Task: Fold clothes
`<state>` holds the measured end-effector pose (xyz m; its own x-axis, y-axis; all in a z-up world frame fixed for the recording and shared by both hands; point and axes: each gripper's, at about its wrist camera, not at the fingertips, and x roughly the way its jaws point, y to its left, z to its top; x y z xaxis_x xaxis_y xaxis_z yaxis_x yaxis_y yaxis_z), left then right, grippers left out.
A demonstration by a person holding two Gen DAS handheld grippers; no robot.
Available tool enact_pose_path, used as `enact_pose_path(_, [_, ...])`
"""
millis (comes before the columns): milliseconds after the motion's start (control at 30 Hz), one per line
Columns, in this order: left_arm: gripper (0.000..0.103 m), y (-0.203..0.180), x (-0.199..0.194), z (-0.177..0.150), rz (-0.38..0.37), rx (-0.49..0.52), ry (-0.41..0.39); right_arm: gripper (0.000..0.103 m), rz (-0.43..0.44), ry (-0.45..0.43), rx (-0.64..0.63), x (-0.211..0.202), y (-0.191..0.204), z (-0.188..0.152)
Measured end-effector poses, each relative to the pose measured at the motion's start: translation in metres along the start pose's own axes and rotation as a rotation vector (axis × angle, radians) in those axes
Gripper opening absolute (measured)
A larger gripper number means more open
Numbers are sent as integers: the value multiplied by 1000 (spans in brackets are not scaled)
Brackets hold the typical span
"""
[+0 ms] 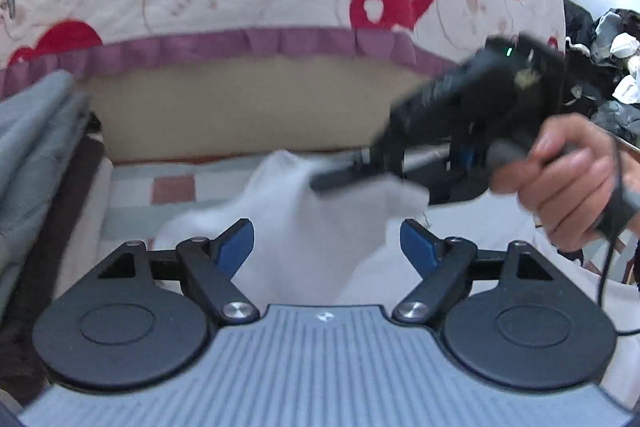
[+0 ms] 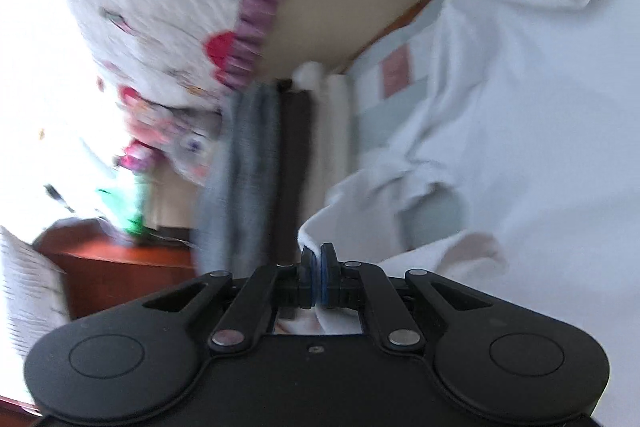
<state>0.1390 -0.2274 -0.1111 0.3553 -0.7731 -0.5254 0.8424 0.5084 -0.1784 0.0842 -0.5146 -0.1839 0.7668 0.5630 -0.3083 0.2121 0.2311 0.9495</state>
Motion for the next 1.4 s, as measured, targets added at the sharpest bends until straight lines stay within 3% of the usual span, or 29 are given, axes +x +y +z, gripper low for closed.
enact_pose_path(133, [80, 10, -2, 2, -38, -114, -33, 5, 66, -2, 11, 0, 19, -5])
enact_pose_path(400, [92, 19, -26, 2, -66, -194, -199, 5, 214, -15, -2, 23, 51, -20])
enact_pose_path(533, [96, 29, -36, 0, -55, -236, -282, 5, 226, 4, -17, 34, 65, -23])
enact_pose_path(567, [92, 30, -36, 0, -68, -256, -295, 5, 223, -1, -32, 35, 70, -24])
enact_pose_path(667, [66, 33, -37, 1, -105, -309, -320, 6, 192, -25, -77, 32, 79, -20])
enact_pose_path(867, [60, 48, -39, -4, -153, -378, -344, 5, 218, -14, -92, 20, 77, -13])
enact_pose_path(933, [46, 45, -42, -3, -166, -347, -355, 5, 235, -5, -93, 16, 76, -12])
enact_pose_path(1000, [15, 43, -42, -1, -167, -327, -359, 6, 252, 3, -94, 12, 74, -11])
enact_pose_path(1033, [15, 42, -41, -1, -160, -325, -356, 10, 260, 8, -95, 10, 73, -10])
enact_pose_path(1200, [12, 54, -41, -2, -95, -393, -340, 10, -33, -76, -272, -16, 62, -30])
enact_pose_path(1267, [12, 61, -47, -1, -41, -424, -340, 21, -163, -112, -348, -27, 57, -38])
enact_pose_path(1300, [12, 66, -53, 2, -7, -420, -344, 34, -228, -130, -385, -32, 55, -43])
enact_pose_path(1333, [12, 70, -59, 7, 28, -414, -348, 39, -293, -149, -423, -38, 52, -47])
enact_pose_path(1400, [12, 83, -77, 19, 75, -371, -355, 39, -424, -185, -497, -49, 48, -56])
